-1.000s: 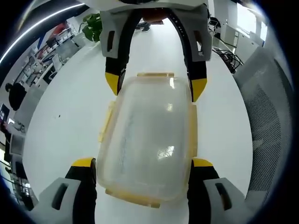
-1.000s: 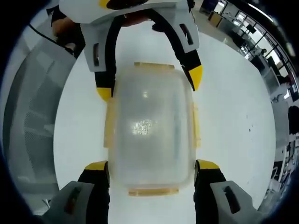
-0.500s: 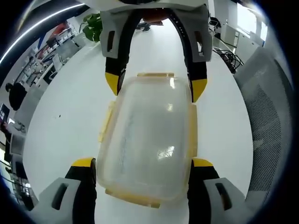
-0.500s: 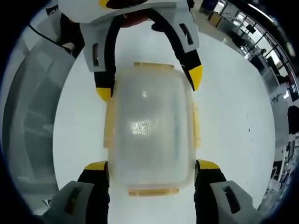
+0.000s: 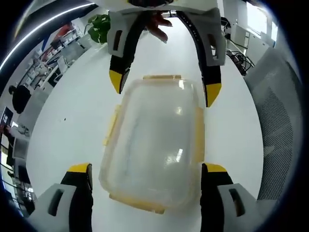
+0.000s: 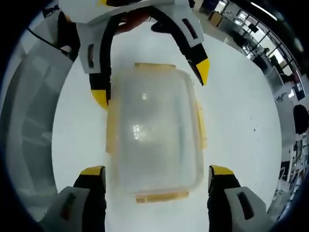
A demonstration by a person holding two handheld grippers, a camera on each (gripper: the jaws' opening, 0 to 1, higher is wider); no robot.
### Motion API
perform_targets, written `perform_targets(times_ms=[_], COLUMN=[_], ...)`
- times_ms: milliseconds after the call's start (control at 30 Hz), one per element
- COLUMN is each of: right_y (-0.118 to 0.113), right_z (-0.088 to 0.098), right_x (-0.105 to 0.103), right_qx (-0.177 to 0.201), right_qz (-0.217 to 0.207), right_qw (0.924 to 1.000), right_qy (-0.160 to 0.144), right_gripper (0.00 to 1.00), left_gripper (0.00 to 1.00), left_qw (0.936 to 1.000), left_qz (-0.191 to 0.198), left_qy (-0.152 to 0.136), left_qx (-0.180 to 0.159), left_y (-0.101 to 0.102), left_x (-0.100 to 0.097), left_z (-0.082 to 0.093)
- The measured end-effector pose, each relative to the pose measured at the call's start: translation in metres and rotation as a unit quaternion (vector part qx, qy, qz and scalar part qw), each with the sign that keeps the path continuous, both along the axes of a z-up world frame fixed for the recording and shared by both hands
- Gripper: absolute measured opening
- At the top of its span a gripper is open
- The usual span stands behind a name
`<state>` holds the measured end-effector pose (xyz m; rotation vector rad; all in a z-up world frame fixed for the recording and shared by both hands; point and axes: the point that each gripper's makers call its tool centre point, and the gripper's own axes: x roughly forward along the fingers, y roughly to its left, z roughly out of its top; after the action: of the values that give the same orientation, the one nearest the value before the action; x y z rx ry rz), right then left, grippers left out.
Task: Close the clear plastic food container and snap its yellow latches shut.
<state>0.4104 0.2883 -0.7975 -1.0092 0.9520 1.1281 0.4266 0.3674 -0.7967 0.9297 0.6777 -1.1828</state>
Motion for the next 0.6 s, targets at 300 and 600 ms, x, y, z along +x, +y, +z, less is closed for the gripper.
perform_targets(times_ms=[300, 600], right_y=[-0.004, 0.000], right_z=[0.003, 0.010], right_x=[-0.003, -0.005], right_qx=[0.034, 0.091], right_qz=[-0.044, -0.106], right_qw=[0.9984, 0.9901], right_qy=[0.000, -0.007], right_gripper=[0.89, 0.90], left_gripper=[0.92, 0.92], left_qw=[0.9990, 0.9951], left_qz=[0.035, 0.077], left_qy=[0.000, 0.011], left_qx=[-0.029, -0.061], left_y=[0.008, 0.016], left_x=[-0.001, -0.006], left_z=[0.005, 0.010])
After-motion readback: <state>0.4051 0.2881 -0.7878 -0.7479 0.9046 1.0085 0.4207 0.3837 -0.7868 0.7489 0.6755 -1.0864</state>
